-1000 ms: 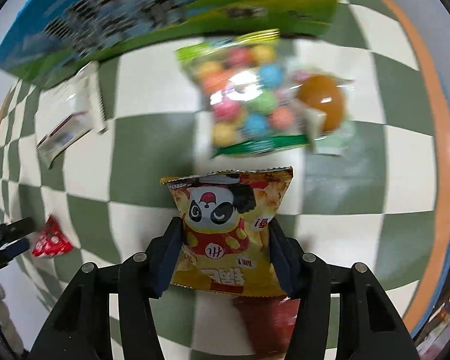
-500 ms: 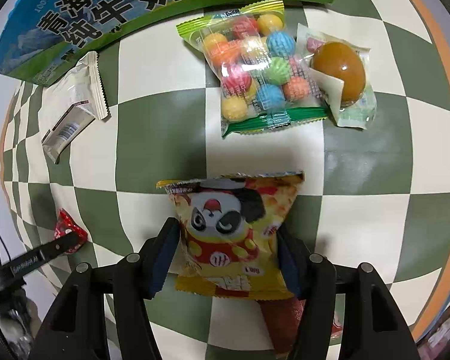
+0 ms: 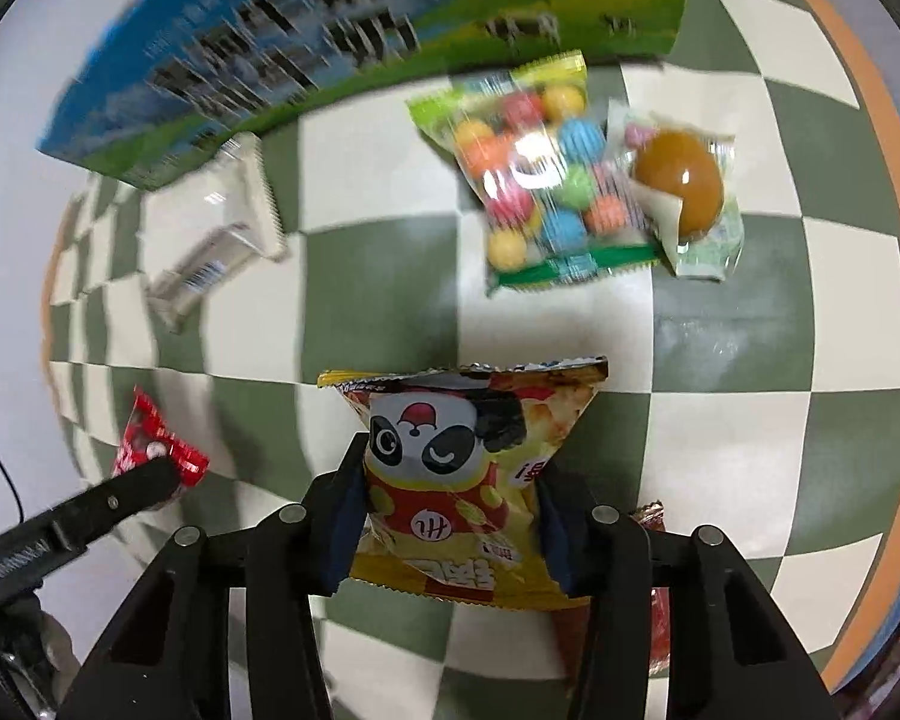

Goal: Organize snacks
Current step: 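Carry both packs into the box and open both tools to drop them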

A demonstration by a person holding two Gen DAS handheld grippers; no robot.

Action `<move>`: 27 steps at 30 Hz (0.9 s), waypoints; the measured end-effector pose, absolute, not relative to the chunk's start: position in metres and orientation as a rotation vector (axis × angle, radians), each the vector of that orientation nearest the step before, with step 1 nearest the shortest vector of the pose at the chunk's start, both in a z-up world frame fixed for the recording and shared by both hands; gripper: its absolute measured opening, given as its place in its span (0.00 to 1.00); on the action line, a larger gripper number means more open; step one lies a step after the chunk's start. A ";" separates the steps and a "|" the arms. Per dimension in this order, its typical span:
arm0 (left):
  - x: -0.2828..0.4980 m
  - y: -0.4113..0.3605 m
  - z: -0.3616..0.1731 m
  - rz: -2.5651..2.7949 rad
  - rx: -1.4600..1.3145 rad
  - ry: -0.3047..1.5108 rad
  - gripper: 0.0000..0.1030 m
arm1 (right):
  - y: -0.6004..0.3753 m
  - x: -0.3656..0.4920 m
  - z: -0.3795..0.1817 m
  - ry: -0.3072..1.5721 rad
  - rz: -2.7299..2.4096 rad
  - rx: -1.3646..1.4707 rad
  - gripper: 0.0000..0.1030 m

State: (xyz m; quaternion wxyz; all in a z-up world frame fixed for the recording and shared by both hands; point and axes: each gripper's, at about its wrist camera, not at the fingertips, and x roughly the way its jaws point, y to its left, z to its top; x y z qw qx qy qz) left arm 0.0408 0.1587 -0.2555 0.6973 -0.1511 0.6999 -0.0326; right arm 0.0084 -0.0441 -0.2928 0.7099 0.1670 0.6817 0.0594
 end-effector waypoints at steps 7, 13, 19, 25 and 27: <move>0.097 0.155 -0.172 -0.197 -0.360 1.433 0.41 | -0.051 0.044 -0.206 1.377 0.233 0.452 0.50; 0.147 0.158 -0.116 -0.223 -0.305 1.352 0.41 | -0.040 0.112 -0.136 1.259 0.303 0.413 0.50; 0.217 0.162 -0.111 -0.172 -0.251 1.359 0.41 | -0.021 0.185 -0.124 1.241 0.320 0.355 0.50; 0.271 0.174 -0.140 -0.109 -0.231 1.436 0.41 | -0.003 0.233 -0.153 1.294 0.329 0.323 0.50; 0.280 0.177 -0.152 -0.095 -0.224 1.466 0.41 | 0.005 0.243 -0.166 1.316 0.337 0.310 0.50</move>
